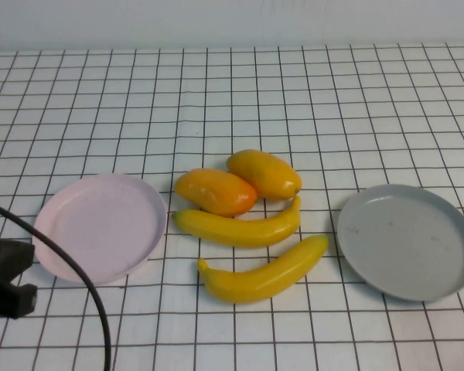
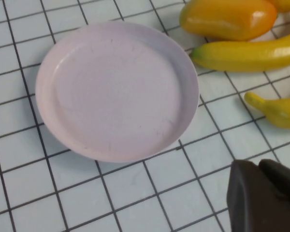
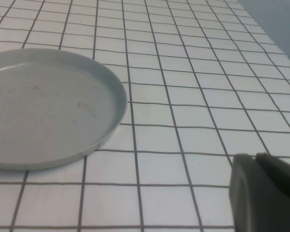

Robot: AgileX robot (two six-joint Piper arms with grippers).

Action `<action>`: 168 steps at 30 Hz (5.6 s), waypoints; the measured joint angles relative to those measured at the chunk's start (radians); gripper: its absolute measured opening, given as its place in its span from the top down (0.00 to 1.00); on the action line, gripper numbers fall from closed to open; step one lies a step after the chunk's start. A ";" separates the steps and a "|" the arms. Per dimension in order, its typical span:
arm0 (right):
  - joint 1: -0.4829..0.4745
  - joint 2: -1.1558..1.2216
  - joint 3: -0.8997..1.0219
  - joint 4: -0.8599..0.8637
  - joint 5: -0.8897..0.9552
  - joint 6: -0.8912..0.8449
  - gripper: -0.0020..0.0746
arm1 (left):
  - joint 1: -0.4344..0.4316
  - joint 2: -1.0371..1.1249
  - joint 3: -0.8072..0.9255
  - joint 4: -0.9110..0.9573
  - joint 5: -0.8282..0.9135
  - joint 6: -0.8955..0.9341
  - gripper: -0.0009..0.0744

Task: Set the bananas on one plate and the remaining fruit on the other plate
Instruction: Put one type of fruit in the left plate

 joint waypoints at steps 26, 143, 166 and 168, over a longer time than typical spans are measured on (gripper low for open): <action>0.000 0.000 0.000 0.000 0.000 0.000 0.99 | -0.461 0.801 -0.533 0.327 -0.015 -0.113 0.11; -0.001 0.000 0.000 0.000 0.000 0.000 0.99 | -0.175 0.801 -0.325 0.432 -0.310 -0.332 0.28; -0.001 0.000 0.000 0.000 0.000 0.000 0.99 | -0.155 0.909 -0.301 0.722 -0.238 -0.671 0.28; -0.001 0.000 0.000 0.000 0.000 0.000 0.99 | -0.153 0.909 -0.301 0.731 -0.225 -0.684 0.28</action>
